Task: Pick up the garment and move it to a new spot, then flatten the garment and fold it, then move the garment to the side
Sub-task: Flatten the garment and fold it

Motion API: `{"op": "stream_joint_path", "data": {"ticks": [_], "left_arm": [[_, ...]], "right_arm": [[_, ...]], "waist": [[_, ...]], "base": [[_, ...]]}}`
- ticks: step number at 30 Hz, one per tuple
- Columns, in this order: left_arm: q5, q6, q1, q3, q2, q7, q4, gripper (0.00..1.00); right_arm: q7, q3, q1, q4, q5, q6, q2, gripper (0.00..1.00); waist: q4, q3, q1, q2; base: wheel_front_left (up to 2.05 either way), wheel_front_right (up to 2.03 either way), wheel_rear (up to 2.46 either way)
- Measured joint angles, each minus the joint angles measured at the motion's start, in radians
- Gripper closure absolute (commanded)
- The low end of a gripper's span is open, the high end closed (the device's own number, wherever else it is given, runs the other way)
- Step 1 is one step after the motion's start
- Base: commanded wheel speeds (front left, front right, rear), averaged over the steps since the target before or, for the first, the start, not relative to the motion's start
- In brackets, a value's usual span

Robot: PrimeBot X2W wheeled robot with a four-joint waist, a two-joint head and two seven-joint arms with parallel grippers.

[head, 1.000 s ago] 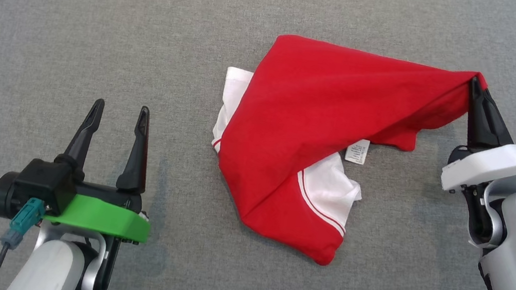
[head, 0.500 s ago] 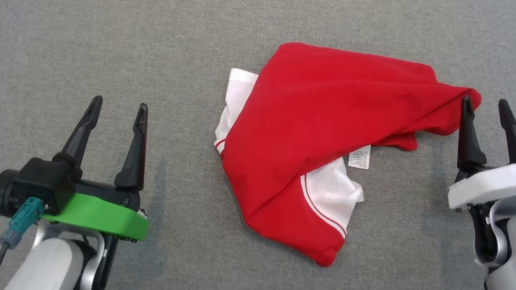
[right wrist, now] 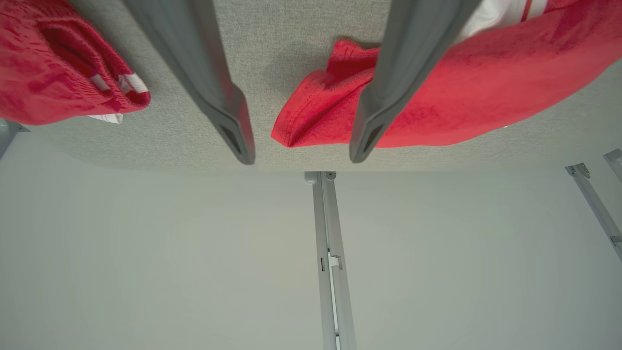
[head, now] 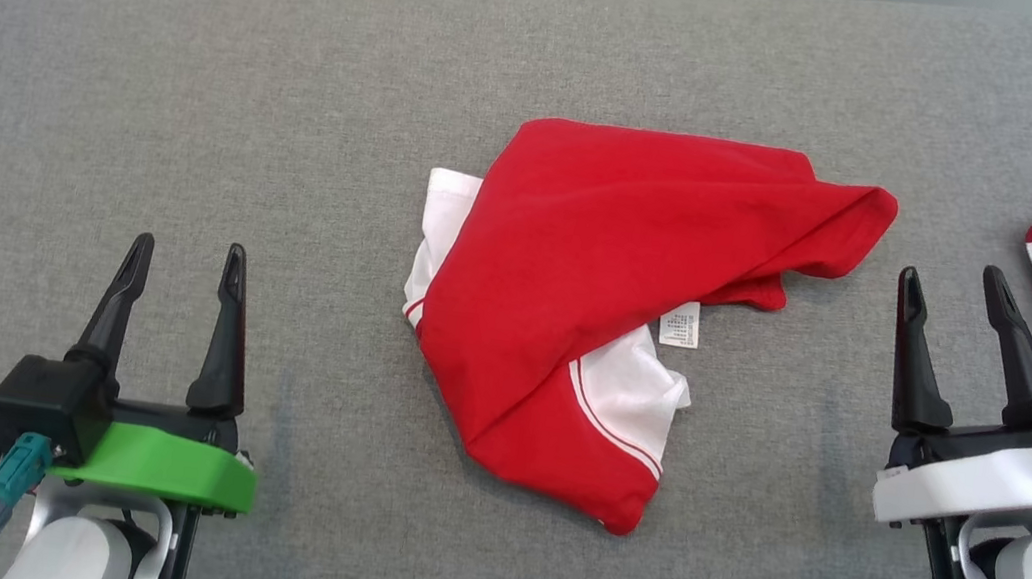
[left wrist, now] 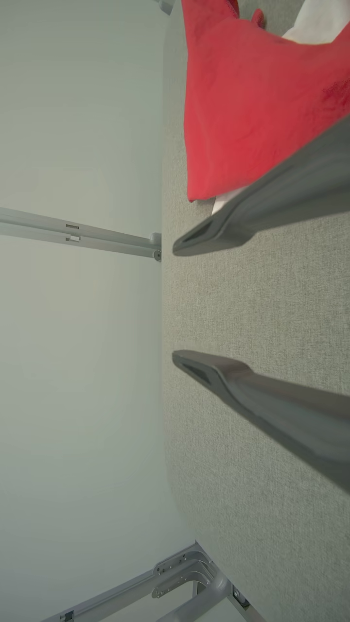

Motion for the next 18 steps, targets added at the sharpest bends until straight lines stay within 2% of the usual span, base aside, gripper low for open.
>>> {"op": "stream_joint_path", "data": {"ticks": [6,18], "left_arm": [[0.000,0.018,0.040,-0.002,0.009,0.020,-0.026,0.00],[0.008,0.023,0.033,-0.027,0.010,0.026,-0.060,0.00]], "right_arm": [[0.029,-0.003,0.081,-0.111,-0.035,0.000,0.026,0.00],[0.059,-0.027,0.107,-0.165,-0.042,0.000,0.047,0.00]], "waist": [[-0.016,-0.032,0.0000,0.0000],[-0.008,-0.026,0.0000,0.0000]], "base": [[0.00,0.00,0.00],[0.00,0.00,0.00]]}}
